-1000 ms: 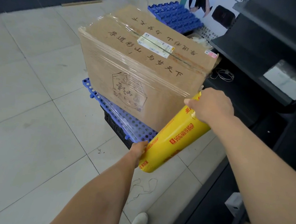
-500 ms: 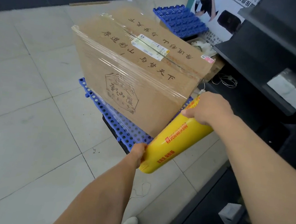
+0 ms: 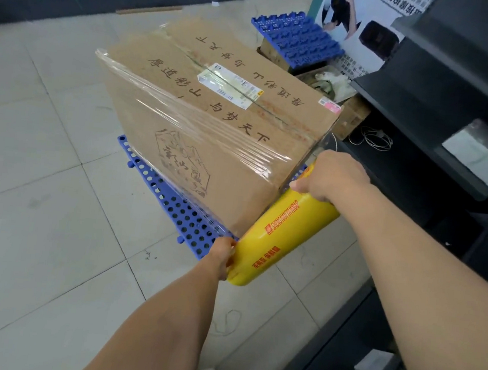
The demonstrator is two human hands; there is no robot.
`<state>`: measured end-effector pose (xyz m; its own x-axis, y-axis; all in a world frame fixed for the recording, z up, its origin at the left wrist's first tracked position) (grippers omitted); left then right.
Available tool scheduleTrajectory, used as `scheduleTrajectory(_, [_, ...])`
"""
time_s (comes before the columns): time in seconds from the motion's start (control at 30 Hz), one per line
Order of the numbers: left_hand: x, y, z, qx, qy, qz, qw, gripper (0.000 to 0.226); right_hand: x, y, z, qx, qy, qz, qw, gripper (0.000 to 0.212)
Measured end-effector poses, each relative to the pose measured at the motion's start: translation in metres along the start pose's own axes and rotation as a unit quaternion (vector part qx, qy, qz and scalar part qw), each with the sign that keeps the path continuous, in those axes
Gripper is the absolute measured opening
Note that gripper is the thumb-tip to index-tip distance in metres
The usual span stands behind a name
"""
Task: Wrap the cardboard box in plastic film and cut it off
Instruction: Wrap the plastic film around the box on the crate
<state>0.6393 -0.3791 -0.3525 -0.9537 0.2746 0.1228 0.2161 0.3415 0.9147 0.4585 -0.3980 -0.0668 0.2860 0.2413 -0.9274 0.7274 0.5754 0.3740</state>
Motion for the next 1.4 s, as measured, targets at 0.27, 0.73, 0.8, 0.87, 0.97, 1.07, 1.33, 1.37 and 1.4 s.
scheduleTrajectory(0.27, [0.006, -0.006, -0.008, -0.007, 0.000, -0.015, 1.000, 0.026, 0.007, -0.021, 0.002, -0.003, 0.055, 0.058, 0.997, 0.075])
scheduleTrajectory(0.73, [0.025, 0.000, 0.006, 0.061, 0.165, -0.144, 0.974, 0.023, 0.004, -0.038, 0.027, -0.197, 0.143, 0.069, 0.967, 0.077])
scheduleTrajectory(0.8, [0.027, -0.002, 0.011, 0.057, 0.188, -0.151, 0.969, 0.021, 0.005, -0.038, 0.031, -0.213, 0.164, 0.070, 0.961, 0.077])
scheduleTrajectory(0.87, [0.028, -0.005, 0.013, 0.062, 0.197, -0.152, 0.966, 0.019, 0.006, -0.039, 0.031, -0.223, 0.175, 0.066, 0.957, 0.076])
scheduleTrajectory(0.97, [0.029, -0.013, 0.014, 0.079, 0.223, -0.158, 0.959, 0.016, 0.012, -0.043, 0.032, -0.237, 0.177, 0.063, 0.953, 0.076])
scheduleTrajectory(1.07, [0.034, -0.014, 0.018, 0.097, 0.248, -0.165, 0.950, 0.018, 0.016, -0.041, 0.031, -0.253, 0.195, 0.065, 0.945, 0.077])
scheduleTrajectory(1.33, [0.052, -0.034, 0.029, 0.155, 0.349, -0.239, 0.893, 0.004, 0.022, -0.038, 0.034, -0.368, 0.255, 0.080, 0.890, 0.058])
scheduleTrajectory(1.37, [0.057, -0.037, 0.028, 0.167, 0.359, -0.243, 0.885, 0.005, 0.021, -0.035, 0.035, -0.393, 0.249, 0.085, 0.881, 0.055])
scheduleTrajectory(1.4, [0.060, -0.043, 0.030, 0.176, 0.368, -0.247, 0.879, 0.006, 0.020, -0.033, 0.035, -0.419, 0.231, 0.092, 0.873, 0.052])
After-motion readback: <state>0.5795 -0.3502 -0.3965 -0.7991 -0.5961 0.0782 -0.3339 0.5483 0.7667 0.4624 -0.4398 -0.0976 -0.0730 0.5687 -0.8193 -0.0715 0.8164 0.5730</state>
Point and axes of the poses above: each hand's wrist, its own y-axis away from the middle knuckle, its own x-axis out of the palm, z = x × y, the point moved 10 cm from there along -y, towards the middle knuckle, and after that the axes turned 4 degrees about x, right-handed, at the moved point
